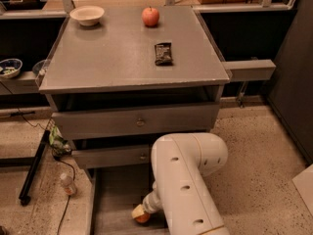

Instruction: Place orange into bottom drawer

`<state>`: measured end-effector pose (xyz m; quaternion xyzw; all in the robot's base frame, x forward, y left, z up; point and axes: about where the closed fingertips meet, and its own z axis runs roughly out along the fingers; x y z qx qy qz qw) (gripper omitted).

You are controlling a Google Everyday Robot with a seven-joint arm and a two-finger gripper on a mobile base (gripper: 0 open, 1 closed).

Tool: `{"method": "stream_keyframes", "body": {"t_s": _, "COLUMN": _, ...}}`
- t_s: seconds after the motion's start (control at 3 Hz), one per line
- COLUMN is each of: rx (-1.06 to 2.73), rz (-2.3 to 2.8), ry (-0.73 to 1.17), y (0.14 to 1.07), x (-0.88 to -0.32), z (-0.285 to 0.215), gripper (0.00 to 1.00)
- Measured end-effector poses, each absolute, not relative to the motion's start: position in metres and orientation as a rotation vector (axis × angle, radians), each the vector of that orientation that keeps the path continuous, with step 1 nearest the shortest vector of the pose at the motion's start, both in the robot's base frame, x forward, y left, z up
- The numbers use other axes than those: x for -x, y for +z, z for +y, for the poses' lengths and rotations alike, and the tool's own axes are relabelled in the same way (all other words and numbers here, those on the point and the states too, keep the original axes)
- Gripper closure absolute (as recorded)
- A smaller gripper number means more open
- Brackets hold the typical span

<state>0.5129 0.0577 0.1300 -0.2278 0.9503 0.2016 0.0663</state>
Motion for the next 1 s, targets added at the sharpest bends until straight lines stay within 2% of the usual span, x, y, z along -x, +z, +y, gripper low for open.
{"method": "stream_keyframes", "body": {"t_s": 1.0, "rx": 0.687, "rz": 2.866, "ry": 0.608, "y": 0.13, "x": -0.5129, "z": 0.0578, "gripper": 0.04}}
